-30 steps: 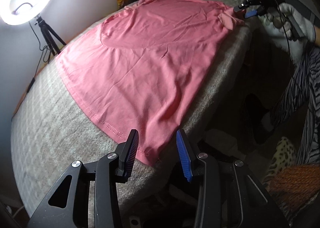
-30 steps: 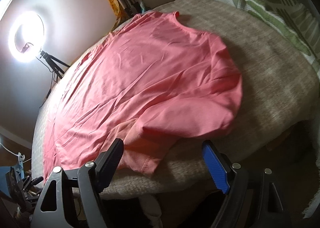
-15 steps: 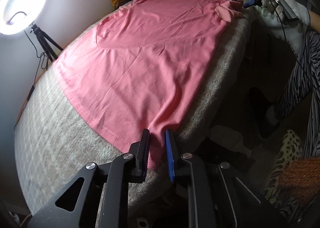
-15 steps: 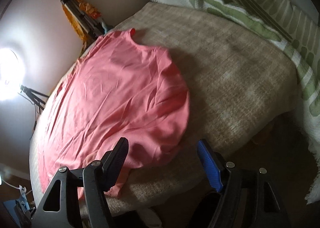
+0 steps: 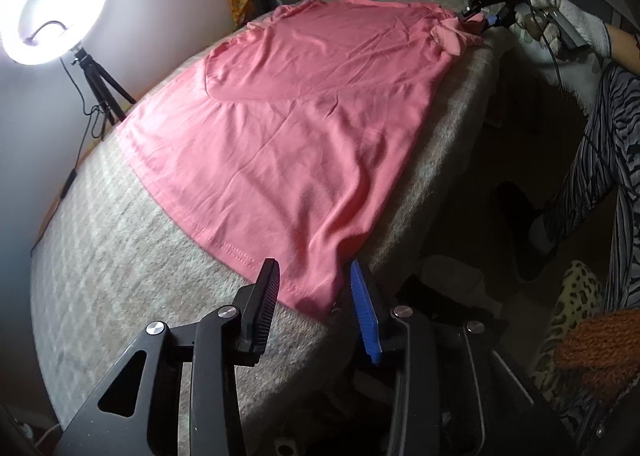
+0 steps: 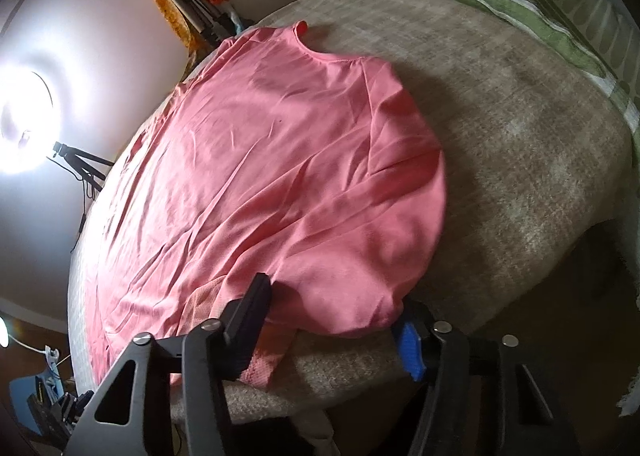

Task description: Fold small clothes

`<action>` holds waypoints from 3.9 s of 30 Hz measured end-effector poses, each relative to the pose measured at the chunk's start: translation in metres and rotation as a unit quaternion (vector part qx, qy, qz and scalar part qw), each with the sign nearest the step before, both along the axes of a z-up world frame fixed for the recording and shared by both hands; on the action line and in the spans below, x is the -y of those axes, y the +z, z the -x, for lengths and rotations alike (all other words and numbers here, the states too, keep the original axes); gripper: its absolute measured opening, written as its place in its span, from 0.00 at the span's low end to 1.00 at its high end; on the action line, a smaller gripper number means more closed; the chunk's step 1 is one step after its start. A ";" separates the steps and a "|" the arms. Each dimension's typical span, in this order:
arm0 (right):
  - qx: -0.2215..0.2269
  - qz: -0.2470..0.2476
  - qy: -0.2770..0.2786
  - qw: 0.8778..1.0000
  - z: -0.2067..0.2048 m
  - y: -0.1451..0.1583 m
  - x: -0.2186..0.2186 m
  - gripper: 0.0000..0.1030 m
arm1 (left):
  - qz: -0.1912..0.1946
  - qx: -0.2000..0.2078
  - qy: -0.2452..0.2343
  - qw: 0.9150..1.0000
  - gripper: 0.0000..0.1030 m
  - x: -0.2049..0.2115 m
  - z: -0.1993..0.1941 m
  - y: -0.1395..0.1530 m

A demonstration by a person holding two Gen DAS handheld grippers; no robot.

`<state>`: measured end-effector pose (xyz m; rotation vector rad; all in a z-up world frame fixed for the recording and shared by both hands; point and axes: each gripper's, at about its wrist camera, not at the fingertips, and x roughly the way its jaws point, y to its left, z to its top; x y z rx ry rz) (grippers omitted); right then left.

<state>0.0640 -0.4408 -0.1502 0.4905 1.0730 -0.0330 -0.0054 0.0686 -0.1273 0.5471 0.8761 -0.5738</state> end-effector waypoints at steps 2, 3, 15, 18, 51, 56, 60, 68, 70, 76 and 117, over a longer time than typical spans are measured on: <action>0.000 0.004 0.003 1.000 -0.001 0.001 -0.003 0.57 | -0.012 -0.001 -0.003 1.000 0.34 -0.001 0.000 -0.005; 0.000 0.008 0.006 1.000 -0.001 0.001 -0.005 0.56 | -0.013 -0.002 -0.004 1.000 0.34 -0.002 0.001 -0.006; 0.016 0.015 0.020 1.000 -0.005 0.007 -0.019 0.07 | 0.028 0.016 -0.008 0.999 0.01 -0.004 -0.006 0.010; 0.030 0.013 0.023 0.999 -0.006 0.015 -0.023 0.04 | 0.037 0.019 0.004 0.999 0.01 -0.008 -0.014 0.014; 0.067 0.039 0.017 0.997 -0.156 0.051 -0.051 0.02 | 0.092 0.015 0.101 0.990 0.01 -0.058 -0.146 0.011; 0.049 0.061 0.019 0.997 -0.174 0.040 -0.056 0.02 | 0.088 -0.001 0.107 0.990 0.01 -0.063 -0.171 0.006; 0.036 0.070 0.020 0.997 -0.181 0.028 -0.057 0.02 | 0.087 -0.009 0.120 0.989 0.01 -0.066 -0.180 -0.004; 0.031 0.058 0.037 0.997 -0.186 0.023 -0.054 0.21 | 0.069 -0.013 0.141 0.988 0.04 -0.063 -0.183 -0.008; 0.050 0.050 0.036 0.997 -0.180 0.033 -0.051 0.43 | 0.069 -0.010 0.158 0.985 0.15 -0.067 -0.186 -0.006; 0.086 0.024 0.038 0.995 -0.147 0.062 -0.043 0.43 | 0.076 0.030 0.186 0.979 0.28 -0.078 -0.175 0.017; 0.089 0.059 0.153 0.983 -0.203 0.043 -0.019 0.39 | 0.174 0.004 -0.034 0.984 0.53 0.164 -0.209 0.076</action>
